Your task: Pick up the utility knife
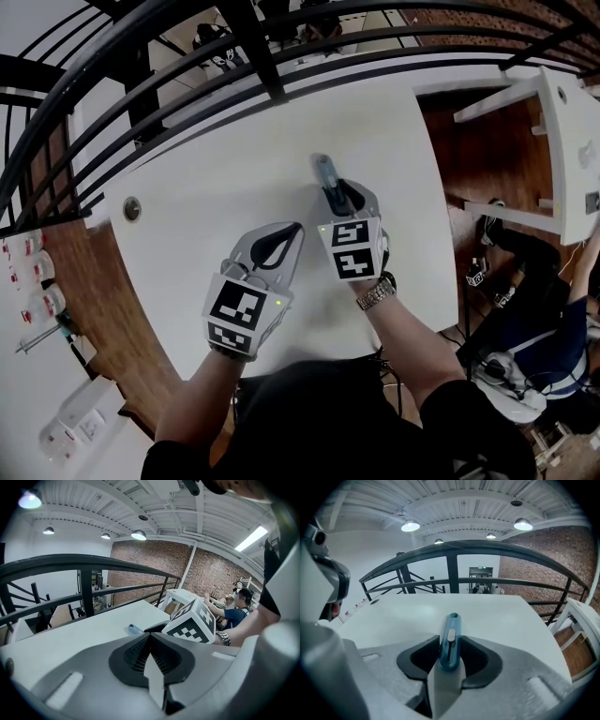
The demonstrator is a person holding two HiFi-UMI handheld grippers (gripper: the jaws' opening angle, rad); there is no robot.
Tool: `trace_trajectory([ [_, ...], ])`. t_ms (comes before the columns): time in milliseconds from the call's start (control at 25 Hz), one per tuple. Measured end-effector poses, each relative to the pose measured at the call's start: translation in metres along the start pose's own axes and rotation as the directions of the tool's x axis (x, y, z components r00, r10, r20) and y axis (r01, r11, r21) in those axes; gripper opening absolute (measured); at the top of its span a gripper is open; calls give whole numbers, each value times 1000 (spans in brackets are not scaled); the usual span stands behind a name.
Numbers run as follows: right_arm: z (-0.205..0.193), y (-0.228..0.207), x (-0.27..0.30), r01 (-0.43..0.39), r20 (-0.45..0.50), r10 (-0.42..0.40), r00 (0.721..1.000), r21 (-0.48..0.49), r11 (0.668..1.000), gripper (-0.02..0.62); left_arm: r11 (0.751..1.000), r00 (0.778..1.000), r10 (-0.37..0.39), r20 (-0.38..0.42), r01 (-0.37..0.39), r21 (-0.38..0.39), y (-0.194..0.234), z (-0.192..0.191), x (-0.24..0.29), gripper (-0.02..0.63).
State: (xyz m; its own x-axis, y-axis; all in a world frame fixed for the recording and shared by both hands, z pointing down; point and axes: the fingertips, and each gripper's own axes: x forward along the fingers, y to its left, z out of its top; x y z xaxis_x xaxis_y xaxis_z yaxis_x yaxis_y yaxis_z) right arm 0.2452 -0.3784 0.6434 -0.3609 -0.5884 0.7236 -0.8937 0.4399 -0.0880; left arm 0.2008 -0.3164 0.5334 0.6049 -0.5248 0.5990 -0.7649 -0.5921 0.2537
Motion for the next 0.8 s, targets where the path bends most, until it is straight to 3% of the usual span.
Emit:
trace_trajectory([
  [400,22,25,-50,-51,80,53,995,-19,999,130,1000,999,8,39,-9,26,-10,5,-27,17],
  [800,35,109,-116,-107,136,118,984,-85,991,130,999,993,32,116,-34,13,-6,0,-103,17],
])
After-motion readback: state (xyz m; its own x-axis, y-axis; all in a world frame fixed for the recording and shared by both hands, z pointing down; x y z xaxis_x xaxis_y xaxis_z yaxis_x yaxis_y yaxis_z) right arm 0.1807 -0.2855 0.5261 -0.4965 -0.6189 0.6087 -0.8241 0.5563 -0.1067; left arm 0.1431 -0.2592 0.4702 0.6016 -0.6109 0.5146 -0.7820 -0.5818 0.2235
